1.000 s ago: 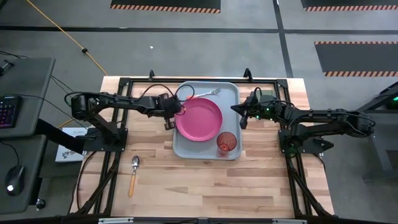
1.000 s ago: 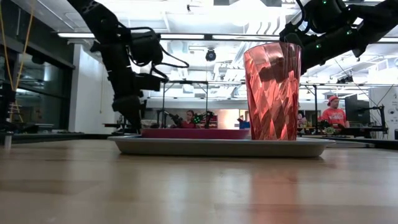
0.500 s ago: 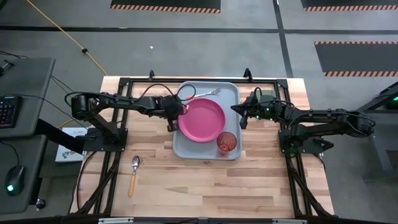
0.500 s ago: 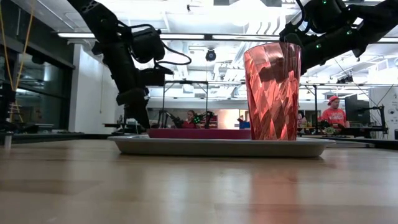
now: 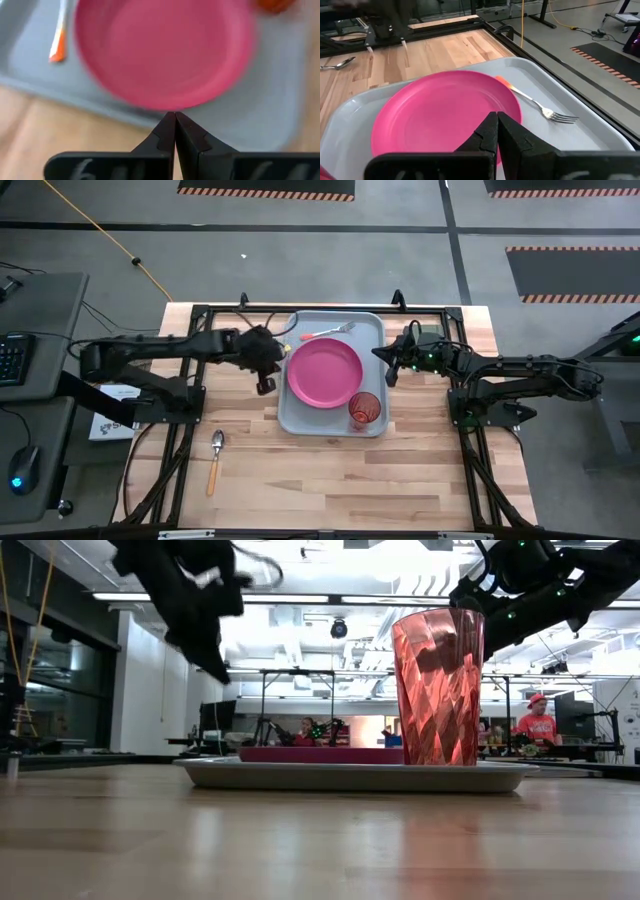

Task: Pick and place plate/cup/fork/spoon on tray
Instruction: Put the yellow spoon on the gray serving tray to the left of the orange fork

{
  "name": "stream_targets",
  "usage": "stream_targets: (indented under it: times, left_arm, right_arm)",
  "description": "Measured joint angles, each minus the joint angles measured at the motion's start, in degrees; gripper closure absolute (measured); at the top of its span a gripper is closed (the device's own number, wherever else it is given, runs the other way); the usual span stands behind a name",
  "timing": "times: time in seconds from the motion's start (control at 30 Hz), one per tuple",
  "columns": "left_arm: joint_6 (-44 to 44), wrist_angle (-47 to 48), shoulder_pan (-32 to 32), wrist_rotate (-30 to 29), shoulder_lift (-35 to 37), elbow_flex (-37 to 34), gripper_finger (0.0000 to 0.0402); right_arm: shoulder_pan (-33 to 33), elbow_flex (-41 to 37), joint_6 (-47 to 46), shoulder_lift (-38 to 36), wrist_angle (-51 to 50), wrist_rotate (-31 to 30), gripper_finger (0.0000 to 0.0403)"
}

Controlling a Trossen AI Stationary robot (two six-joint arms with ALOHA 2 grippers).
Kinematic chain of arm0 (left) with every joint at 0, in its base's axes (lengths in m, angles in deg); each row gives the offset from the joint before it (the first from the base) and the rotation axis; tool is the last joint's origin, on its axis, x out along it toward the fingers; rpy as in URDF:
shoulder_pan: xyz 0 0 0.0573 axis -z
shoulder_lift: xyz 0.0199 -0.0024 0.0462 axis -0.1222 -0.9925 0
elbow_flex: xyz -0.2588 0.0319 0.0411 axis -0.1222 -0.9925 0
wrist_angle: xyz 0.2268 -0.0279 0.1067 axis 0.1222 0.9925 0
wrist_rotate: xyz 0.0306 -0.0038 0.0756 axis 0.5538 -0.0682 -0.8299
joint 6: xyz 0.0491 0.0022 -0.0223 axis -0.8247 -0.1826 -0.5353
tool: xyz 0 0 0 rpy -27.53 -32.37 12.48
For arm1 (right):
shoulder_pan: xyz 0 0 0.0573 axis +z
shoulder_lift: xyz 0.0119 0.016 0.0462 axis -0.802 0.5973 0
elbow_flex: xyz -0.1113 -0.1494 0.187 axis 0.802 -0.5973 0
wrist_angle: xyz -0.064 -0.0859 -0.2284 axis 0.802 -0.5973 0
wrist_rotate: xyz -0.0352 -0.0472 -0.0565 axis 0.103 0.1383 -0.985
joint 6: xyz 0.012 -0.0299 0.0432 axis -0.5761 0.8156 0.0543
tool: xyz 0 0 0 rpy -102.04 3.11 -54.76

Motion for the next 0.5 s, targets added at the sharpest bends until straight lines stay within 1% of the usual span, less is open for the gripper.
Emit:
stream_targets:
  times: [0.13,0.23,0.37,0.43,0.5]
  left_arm:
    - [7.6,0.7,5.6,-0.1,4.6,-3.5,0.0396]
    - [16.7,4.4,10.6,-0.7,6.0,-7.1,0.0377]
    - [32.6,10.9,19.0,-0.5,5.9,-11.5,0.033]
    - [41.9,11.4,23.3,0.1,5.9,-12.9,0.0303]
    - [48.8,11.5,27.0,2.4,5.9,-13.4,0.0278]
  right_arm:
    - [0.0,0.0,-0.1,0.0,0.0,0.0,0.0402]
    - [0.0,0.0,-0.1,0.0,-0.1,0.0,0.0402]
    - [0.0,0.0,-0.1,0.0,-0.2,0.0,0.0402]
    - [0.0,0.0,-0.1,0.0,-0.2,0.0,0.0402]
    - [0.0,0.0,-0.1,0.0,-0.2,0.0,0.0402]
